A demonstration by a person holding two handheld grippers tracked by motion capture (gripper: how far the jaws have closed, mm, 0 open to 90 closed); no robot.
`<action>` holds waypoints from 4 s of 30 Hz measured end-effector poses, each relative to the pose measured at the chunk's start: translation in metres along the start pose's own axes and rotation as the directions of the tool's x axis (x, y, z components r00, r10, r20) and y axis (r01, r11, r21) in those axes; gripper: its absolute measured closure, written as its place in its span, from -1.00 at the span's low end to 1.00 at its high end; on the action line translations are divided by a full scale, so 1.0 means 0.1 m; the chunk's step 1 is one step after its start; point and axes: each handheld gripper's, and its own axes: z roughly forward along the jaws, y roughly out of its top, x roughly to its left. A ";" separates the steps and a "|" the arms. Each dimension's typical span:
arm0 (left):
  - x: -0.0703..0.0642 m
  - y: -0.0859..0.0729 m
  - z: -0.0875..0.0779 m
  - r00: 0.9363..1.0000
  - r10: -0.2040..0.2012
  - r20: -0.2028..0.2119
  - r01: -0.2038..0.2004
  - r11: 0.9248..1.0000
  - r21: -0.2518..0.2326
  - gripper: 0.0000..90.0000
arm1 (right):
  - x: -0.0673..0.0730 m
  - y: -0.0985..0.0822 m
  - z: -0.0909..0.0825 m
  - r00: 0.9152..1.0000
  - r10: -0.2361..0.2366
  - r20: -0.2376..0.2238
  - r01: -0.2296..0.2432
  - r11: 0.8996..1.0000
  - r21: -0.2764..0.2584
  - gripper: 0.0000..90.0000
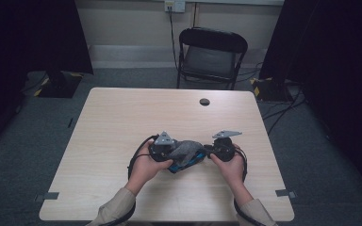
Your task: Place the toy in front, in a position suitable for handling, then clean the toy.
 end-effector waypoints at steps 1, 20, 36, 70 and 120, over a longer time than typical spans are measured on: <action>0.01 0.01 0.02 1.000 -0.007 -0.001 0.007 1.000 -0.001 0.49 | 0.00 0.00 0.00 1.000 0.000 0.000 0.000 1.000 0.000 0.64; 0.12 0.12 0.21 0.999 -0.035 -0.034 0.034 0.999 -0.018 0.49 | 0.02 0.01 0.00 1.000 -0.021 0.006 0.021 1.000 0.002 0.64; 0.16 0.20 0.34 0.999 -0.039 -0.037 0.038 0.999 -0.020 0.49 | 0.02 -0.01 0.00 1.000 -0.009 0.000 0.009 1.000 -0.005 0.63; 0.33 -0.11 0.11 0.998 -0.042 -0.055 0.044 0.999 0.027 0.48 | 0.06 -0.02 0.01 1.000 -0.002 0.021 0.003 1.000 -0.018 0.64; 0.23 -0.24 -0.25 0.995 -0.022 -0.093 0.022 1.000 -0.001 0.46 | 0.19 0.01 0.00 1.000 -0.013 0.025 0.014 0.999 -0.039 0.36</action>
